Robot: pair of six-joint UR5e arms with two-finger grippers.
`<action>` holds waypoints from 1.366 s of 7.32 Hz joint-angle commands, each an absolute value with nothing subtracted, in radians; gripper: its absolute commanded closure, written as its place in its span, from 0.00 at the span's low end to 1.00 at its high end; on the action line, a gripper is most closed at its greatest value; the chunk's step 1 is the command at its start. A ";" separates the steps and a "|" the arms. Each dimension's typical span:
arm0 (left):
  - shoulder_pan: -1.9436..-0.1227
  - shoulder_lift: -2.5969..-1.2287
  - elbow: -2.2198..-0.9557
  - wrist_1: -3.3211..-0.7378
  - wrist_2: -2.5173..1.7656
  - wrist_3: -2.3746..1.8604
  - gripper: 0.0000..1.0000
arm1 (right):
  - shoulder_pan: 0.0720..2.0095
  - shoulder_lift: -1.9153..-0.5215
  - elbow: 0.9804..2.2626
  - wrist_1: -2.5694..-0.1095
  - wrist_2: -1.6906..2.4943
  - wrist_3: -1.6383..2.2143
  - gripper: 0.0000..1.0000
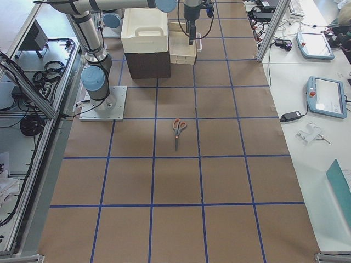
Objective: Put scissors in drawer and close it
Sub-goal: 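Raise the right gripper and move it toward the orange-grey scissors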
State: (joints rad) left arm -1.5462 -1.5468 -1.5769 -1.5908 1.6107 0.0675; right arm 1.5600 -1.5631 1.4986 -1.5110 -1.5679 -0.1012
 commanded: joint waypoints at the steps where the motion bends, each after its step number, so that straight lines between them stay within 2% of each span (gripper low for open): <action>1: -1.546 -1.548 -1.577 -1.591 1.611 0.066 0.00 | 1.560 -1.562 1.499 -1.511 -1.566 -0.101 0.00; 10: -1.546 -1.549 -1.577 -1.589 1.609 0.068 0.00 | 1.543 -1.559 1.502 -1.490 -1.559 -0.168 0.00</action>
